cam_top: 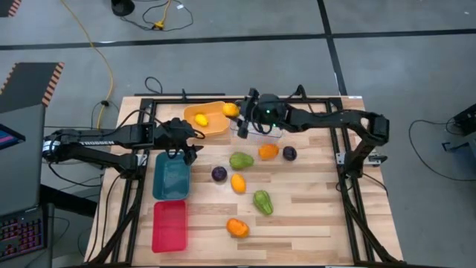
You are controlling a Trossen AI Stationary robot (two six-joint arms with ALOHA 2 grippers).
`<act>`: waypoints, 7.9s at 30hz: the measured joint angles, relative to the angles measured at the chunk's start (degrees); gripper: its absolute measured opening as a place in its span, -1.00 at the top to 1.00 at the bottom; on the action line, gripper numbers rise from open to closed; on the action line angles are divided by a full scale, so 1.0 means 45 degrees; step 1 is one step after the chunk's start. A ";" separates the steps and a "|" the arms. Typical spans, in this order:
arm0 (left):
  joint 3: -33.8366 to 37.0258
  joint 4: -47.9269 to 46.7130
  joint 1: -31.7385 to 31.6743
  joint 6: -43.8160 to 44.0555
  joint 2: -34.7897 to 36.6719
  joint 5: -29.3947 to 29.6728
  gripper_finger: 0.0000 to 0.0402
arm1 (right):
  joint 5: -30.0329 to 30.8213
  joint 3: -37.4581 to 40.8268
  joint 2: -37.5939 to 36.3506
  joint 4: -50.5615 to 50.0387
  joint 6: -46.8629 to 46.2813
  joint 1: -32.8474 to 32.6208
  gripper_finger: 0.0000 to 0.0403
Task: Sort produce into baskets
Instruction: Put the right yellow lemon into the yellow bin, then put the yellow lemon into the yellow bin, then put the right purple plum into the transparent bin
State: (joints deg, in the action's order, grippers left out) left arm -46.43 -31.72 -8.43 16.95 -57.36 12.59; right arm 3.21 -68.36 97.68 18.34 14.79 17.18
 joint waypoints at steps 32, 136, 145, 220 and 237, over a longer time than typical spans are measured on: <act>-0.0006 0.0183 0.0029 -0.0039 0.0000 0.0284 -0.32 | -0.0629 -0.4350 0.5040 0.0313 -0.0283 0.0652 -0.63; -0.8482 -0.4505 -0.0016 -0.7844 -0.9128 0.0172 -0.03 | -0.0697 0.3771 -0.8958 -0.9936 -0.3732 -0.4302 -0.83; -0.8491 -0.5298 -0.3018 -0.8185 -0.8913 0.0132 -0.14 | -0.0701 0.3771 -0.8958 -0.9964 -0.3736 -0.4302 -0.83; -0.5223 -0.4121 -0.1945 -0.5461 -0.3988 -0.1650 -0.79 | 0.2606 0.6566 -0.8507 -1.2740 -0.7836 -0.2563 -0.93; -0.5223 -0.3921 -0.1773 -0.5376 -0.3988 -0.1605 -0.79 | 0.3357 0.6787 -0.3954 -1.0889 -0.8856 -0.2457 -0.92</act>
State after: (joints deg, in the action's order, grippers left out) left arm -69.93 -49.36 -16.40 -7.24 -75.31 5.37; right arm 18.32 -37.82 79.88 -30.66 -25.06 6.13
